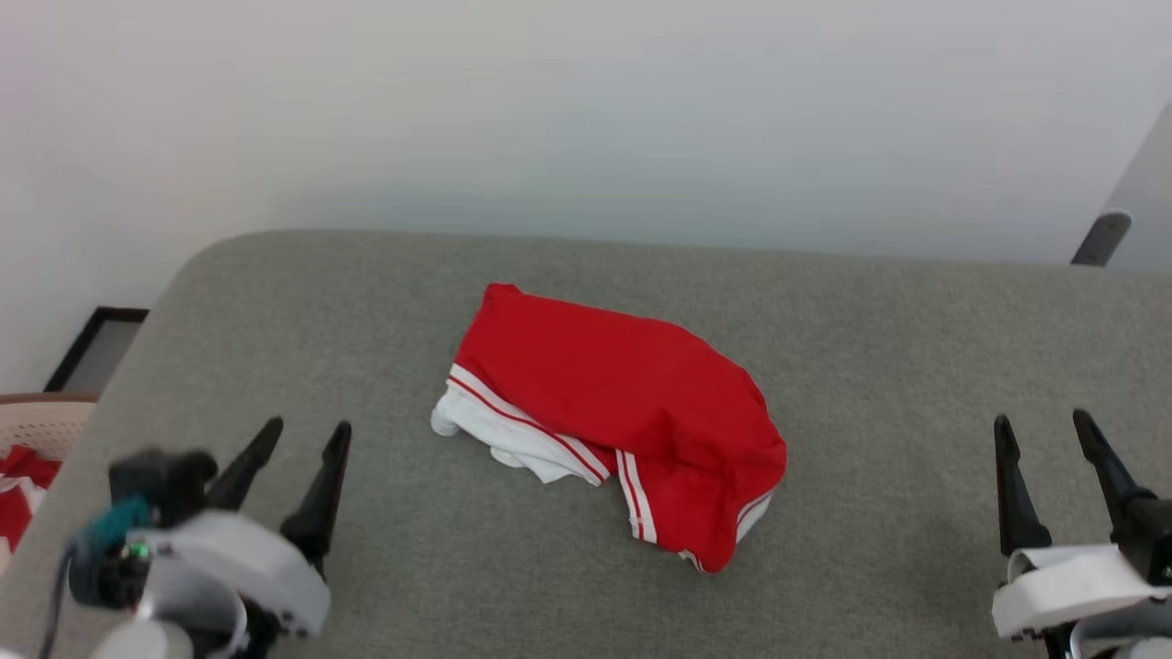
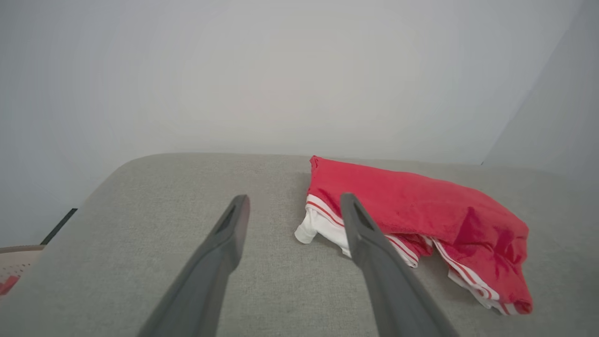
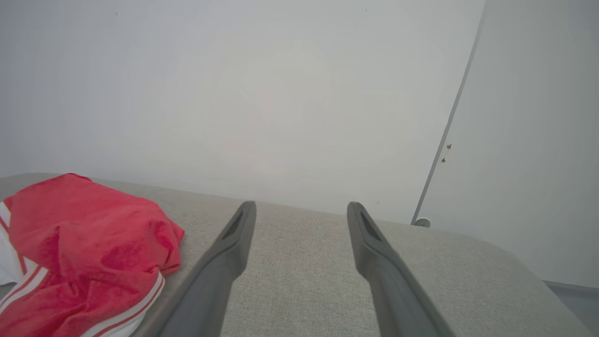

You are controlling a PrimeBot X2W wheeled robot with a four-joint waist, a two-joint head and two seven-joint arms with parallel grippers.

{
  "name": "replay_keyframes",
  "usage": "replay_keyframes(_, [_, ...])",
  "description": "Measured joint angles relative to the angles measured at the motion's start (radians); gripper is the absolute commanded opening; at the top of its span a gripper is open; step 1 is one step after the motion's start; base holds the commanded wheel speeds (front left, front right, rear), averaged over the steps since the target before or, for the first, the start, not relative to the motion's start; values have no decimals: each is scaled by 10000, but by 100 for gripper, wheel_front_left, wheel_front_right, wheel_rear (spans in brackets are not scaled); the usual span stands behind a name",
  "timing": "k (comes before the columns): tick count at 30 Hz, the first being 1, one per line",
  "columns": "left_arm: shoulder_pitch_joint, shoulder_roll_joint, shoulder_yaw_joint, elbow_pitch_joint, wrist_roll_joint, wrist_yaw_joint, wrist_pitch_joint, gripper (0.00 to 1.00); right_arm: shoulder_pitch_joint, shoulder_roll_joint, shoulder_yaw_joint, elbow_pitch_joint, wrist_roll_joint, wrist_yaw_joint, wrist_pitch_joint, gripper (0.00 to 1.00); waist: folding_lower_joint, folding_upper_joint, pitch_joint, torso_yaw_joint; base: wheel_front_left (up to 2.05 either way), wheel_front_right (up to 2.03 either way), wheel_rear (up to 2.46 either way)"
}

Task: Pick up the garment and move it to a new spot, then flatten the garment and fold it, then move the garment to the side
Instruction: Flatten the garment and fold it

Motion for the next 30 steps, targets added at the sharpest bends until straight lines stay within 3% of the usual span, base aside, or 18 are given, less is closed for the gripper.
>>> replay_keyframes(8, [-2174,552,-291,633,-1045,-380,3076,100,-851,58,222,48,4,0,-65,100,0,0,828,-523,0,0,0])
replay_keyframes(17, [-4261,903,-897,2313,-1616,-391,6197,100,-1457,163,372,297,59,0,-194,100,0,0,1647,-1453,0,0,0])
replay_keyframes(23, [-4765,1078,-1350,3208,-1379,-209,7248,100,-1635,190,376,397,81,0,-234,100,0,-1,2196,-1980,0,0,0])
replay_keyframes(30, [-5177,961,-1616,4203,-1220,-215,7413,100,-1805,186,380,314,90,0,-236,100,0,0,2745,-2383,0,0,0])
